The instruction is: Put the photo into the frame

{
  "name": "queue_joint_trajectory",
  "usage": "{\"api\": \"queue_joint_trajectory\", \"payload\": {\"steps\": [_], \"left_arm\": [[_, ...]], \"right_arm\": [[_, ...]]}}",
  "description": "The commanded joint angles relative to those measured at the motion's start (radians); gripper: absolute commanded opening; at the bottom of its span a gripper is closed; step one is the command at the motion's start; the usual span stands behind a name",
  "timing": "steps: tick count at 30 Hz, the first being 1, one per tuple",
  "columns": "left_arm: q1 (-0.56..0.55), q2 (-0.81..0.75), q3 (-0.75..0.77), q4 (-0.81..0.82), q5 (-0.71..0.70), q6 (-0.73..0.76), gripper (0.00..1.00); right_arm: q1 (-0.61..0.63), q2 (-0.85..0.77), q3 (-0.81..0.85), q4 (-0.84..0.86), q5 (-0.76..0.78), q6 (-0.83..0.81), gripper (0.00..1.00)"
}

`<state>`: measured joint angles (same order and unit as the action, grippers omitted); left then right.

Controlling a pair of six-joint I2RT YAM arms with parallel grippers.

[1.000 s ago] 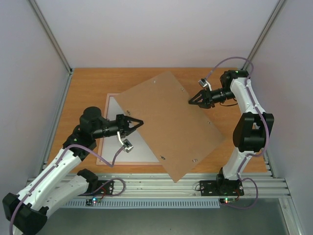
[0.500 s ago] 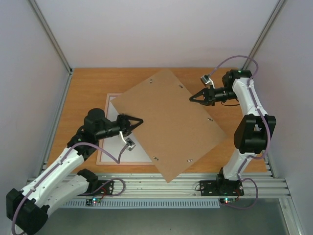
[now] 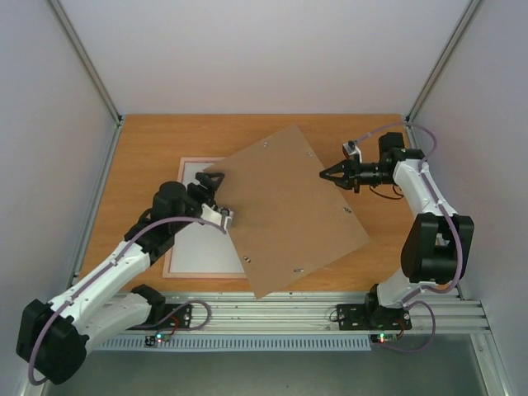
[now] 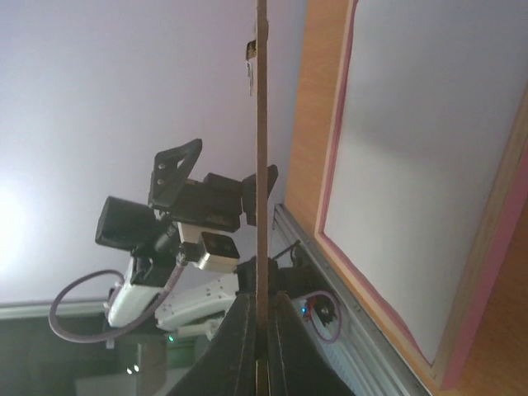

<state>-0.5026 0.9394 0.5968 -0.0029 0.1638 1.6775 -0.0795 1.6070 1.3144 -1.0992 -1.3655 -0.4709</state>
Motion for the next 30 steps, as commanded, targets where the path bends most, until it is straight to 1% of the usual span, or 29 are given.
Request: {"api": "queue_joint_trajectory", "payload": {"steps": [1,5,8,11,13,17,20,22,26,30], "left_arm": [[0.052,-0.025,0.067,-0.163,-0.209,-0.306,0.99],[0.117,-0.05,0.07,-0.331,-0.233,-0.461,0.99],[0.155,-0.04,0.099,-0.436,-0.237,-0.567,0.99],[0.208,0.014,0.145,-0.517,-0.233,-0.645,0.99],[0.278,0.076,0.185,-0.562,-0.22,-0.724,0.99],[0.443,0.213,0.292,-0.615,-0.173,-0.844,0.99],[0.547,0.297,0.353,-0.672,-0.097,-0.896,0.95],[0.574,0.342,0.366,-0.689,-0.093,-0.9,0.91],[0.633,0.431,0.387,-0.709,-0.08,-0.876,0.79],[0.661,0.512,0.417,-0.724,-0.092,-0.859,0.69]], "right_arm": [[-0.002,-0.057,-0.084,0.462,-0.033,0.397,0.01],[0.0,-0.059,-0.175,0.732,-0.003,0.598,0.01],[0.0,-0.057,-0.245,0.954,0.012,0.765,0.01],[0.005,-0.044,-0.291,1.134,0.026,0.907,0.01],[0.014,-0.032,-0.308,1.226,0.036,0.969,0.01],[0.037,-0.016,-0.333,1.338,0.08,1.034,0.01],[0.063,0.0,-0.349,1.403,0.107,1.066,0.01],[0.078,0.012,-0.357,1.421,0.12,1.066,0.01],[0.124,0.04,-0.364,1.456,0.148,1.069,0.01],[0.147,0.066,-0.364,1.47,0.185,1.064,0.01]]}}
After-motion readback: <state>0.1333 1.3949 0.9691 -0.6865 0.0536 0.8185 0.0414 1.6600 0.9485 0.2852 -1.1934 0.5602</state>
